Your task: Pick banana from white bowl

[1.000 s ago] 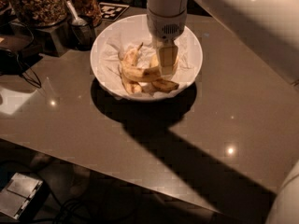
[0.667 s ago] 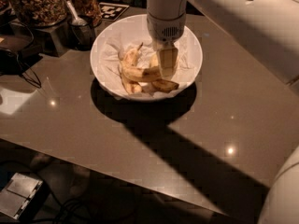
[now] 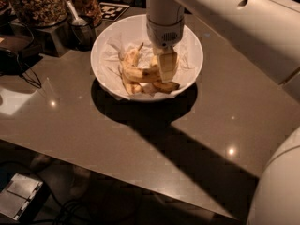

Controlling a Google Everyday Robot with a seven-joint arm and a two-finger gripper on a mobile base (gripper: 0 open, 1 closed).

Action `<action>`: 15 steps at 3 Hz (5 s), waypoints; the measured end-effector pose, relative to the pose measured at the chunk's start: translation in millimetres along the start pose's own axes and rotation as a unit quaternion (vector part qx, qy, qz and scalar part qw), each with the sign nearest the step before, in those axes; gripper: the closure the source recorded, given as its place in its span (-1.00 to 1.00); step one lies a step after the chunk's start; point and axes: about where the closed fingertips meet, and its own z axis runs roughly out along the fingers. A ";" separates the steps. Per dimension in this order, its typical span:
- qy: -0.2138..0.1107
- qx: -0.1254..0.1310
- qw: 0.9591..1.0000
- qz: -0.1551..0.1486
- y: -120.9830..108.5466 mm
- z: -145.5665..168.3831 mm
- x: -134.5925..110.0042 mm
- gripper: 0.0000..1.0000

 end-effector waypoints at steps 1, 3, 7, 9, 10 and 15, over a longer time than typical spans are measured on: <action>-0.003 -0.006 1.000 -0.005 0.2 8.7 -1.5 -0.26; -0.012 -0.009 1.000 -0.021 2.5 16.7 -8.7 0.55; -0.013 0.007 1.000 -0.013 10.1 -19.8 -9.2 1.00; -0.010 0.028 1.000 -0.007 15.9 -63.1 -9.3 1.00; -0.009 0.054 0.998 -0.012 22.6 -91.2 -8.2 1.00; -0.091 0.074 0.993 0.023 67.4 -111.4 22.8 1.00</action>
Offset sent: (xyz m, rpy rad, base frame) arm -0.0133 0.0097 -0.0254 0.0004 0.0688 0.0845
